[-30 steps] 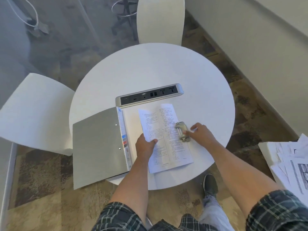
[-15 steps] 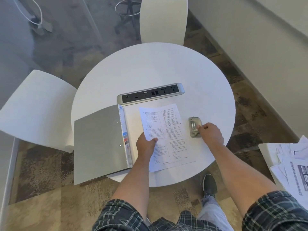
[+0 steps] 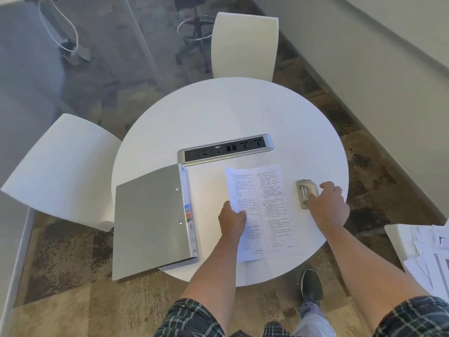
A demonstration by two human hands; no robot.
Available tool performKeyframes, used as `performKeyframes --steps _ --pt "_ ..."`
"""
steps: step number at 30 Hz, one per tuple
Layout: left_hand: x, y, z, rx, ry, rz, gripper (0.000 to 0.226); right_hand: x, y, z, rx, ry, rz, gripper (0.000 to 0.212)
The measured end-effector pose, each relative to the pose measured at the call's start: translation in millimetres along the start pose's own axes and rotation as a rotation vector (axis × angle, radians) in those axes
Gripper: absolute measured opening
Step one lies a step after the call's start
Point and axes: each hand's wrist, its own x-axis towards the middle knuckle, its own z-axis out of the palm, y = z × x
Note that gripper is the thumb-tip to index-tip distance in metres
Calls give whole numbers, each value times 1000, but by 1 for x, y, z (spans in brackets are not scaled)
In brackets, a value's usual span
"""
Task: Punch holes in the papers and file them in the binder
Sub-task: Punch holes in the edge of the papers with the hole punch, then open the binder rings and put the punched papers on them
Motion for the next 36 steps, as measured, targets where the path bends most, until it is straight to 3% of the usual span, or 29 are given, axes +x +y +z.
performKeyframes --steps 2,7,12,14,17,20,23,25,27,29,32,34,36 --pt "-1 1 3 -39 -9 9 26 -11 -1 6 6 56 -165 34" --pt "-3 4 -13 47 91 100 50 -51 -21 24 89 -31 -460 21" --pt "-18 -9 -74 201 273 486 30 -94 -75 48 279 -279 -536 19" --pt "-23 -28 -104 325 379 553 33 -110 -96 61 325 -408 -539 27" --pt "-27 -60 -142 471 482 348 57 -138 -121 77 295 -530 -659 47" --pt "-35 -84 -169 465 607 94 82 -162 -141 87 136 -506 -881 65" --pt "-41 -102 -191 219 715 -234 109 -177 -157 91 22 -416 -1246 60" --pt "-42 -115 -206 -92 740 -529 120 -183 -164 92 -107 -499 -1394 55" --pt "-45 -123 -217 -524 720 -674 112 -185 -167 92 -259 -618 -1416 55" --pt "-50 -127 -222 -917 618 -641 79 -184 -168 90 -317 -657 -1394 58" --pt "-48 -136 -232 -1148 596 -588 41 -182 -168 89 -303 -694 -1370 58" --pt "-46 -140 -234 -1191 622 -540 37 -180 -169 86 -259 -714 -1319 57" --pt "-50 -125 -233 -1062 753 -422 47 -180 -170 81 -164 -733 -1231 57"
